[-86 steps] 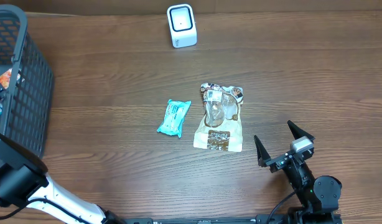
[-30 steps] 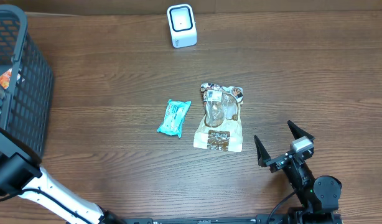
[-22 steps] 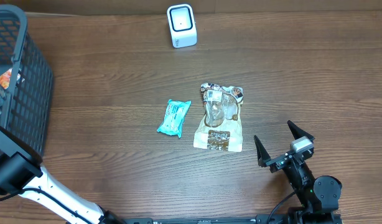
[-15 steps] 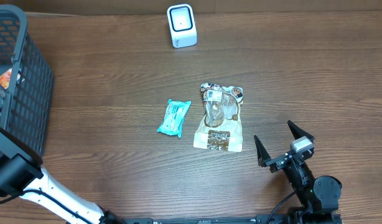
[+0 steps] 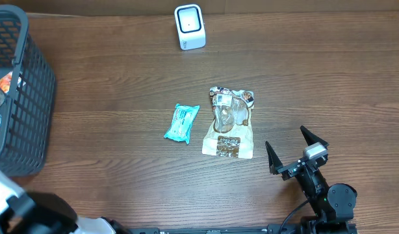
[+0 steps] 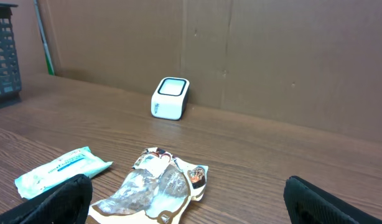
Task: Scan the item barcode
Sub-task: 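Lower the left gripper and grasp the small blue tissue pack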
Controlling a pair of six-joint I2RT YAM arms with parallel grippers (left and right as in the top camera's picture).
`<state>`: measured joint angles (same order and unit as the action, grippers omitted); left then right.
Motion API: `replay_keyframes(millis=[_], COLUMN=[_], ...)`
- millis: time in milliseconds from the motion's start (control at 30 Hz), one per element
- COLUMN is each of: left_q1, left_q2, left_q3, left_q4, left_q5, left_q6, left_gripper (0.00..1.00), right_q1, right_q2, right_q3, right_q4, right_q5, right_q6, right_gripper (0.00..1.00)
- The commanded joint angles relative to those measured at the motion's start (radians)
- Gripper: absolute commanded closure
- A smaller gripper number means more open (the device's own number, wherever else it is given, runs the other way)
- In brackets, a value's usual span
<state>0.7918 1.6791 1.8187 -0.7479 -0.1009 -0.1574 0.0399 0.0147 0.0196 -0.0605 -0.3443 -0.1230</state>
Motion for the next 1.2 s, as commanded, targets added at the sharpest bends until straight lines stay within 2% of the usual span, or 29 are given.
replay_keyframes(millis=[0, 67, 100, 167, 300, 367, 467, 767, 1167], left_q1=[-0.005, -0.005, -0.005, -0.005, -0.005, -0.005, -0.005, -0.005, -0.005], left_q2=[0.022, 0.044, 0.057, 0.095, 0.182, 0.230, 0.302, 0.460, 0.553], left_q3=[-0.003, -0.004, -0.004, -0.004, -0.004, -0.004, -0.004, -0.004, -0.004], left_q4=[-0.037, -0.051, -0.056, -0.058, -0.057, -0.058, -0.058, -0.037, 0.029], left_q5=[0.011, -0.011, -0.015, -0.014, -0.016, -0.028, -0.058, -0.068, -0.097], left_q6=[-0.053, -0.053, -0.053, -0.053, -0.053, -0.053, -0.053, -0.061, -0.060], left_gripper=[0.85, 0.65, 0.59, 0.53, 0.49, 0.41, 0.35, 0.33, 0.33], right_q1=[-0.001, -0.001, -0.001, -0.001, -0.001, -0.001, -0.001, -0.001, -0.001], right_q2=[-0.012, -0.012, -0.012, -0.012, -0.012, -0.012, -0.012, -0.012, -0.012], right_q3=[-0.012, -0.012, -0.012, -0.012, -0.012, -0.012, -0.012, -0.012, -0.012], right_q4=[0.007, 0.007, 0.007, 0.007, 0.007, 0.007, 0.007, 0.007, 0.007], right_q5=[-0.006, -0.006, -0.006, -0.006, -0.006, -0.006, -0.006, -0.006, -0.006], right_q6=[0.006, 0.006, 0.006, 0.006, 0.006, 0.006, 0.006, 0.006, 0.006], right_gripper=[0.00, 0.00, 0.00, 0.00, 0.00, 0.00, 0.00, 0.00, 0.00])
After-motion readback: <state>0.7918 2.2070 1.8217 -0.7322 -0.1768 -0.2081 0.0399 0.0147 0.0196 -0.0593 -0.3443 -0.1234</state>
